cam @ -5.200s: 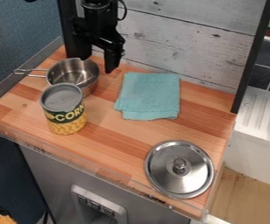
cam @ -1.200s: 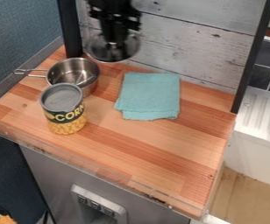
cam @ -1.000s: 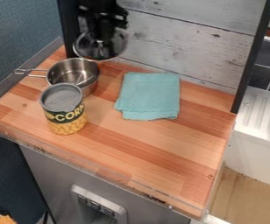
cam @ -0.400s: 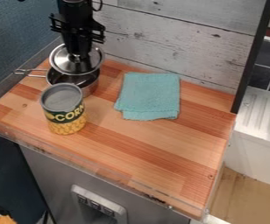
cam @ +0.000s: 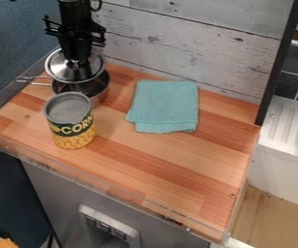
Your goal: Move the pot cover on top of the silver pot
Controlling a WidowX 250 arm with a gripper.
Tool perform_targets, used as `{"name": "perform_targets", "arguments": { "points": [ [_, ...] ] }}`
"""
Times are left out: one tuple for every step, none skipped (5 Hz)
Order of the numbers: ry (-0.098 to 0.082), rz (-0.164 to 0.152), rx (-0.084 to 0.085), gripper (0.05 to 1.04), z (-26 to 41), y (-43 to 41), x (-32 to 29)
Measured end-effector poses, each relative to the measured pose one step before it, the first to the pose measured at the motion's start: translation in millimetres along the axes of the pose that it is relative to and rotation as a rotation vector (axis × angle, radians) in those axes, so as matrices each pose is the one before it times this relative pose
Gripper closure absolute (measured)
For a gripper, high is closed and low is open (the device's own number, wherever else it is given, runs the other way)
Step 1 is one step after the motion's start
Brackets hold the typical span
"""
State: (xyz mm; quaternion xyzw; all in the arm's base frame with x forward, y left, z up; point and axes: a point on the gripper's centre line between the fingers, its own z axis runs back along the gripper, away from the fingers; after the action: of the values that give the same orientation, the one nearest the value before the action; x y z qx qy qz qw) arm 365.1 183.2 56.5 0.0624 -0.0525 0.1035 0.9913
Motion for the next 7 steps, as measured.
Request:
{"name": "perform_targets", "arguments": {
  "points": [
    [0.0262, -0.0136, -0.0094, 0.802, -7.36, -3.15, -8.61],
    [0.0155, -0.0015, -0.0077, 0.802, -2.20, -2.31, -3.66],
    [0.0035, 0.0045, 0.0020, 0.802, 0.00, 0.32, -0.56],
    [0.0084, 0.0053, -0.0056, 0.742, -0.90, -0.30, -1.10],
    [0.0021, -0.0053, -0.0127, 0.442, -1.33, -2.47, 0.74],
    [-0.0028, -0.0097, -0.0140, 0.149, 0.64, -1.53, 0.67],
    [-0.0150, -0.0173, -0.0167, 0.076, 4.97, -3.35, -1.36]
  ]
}}
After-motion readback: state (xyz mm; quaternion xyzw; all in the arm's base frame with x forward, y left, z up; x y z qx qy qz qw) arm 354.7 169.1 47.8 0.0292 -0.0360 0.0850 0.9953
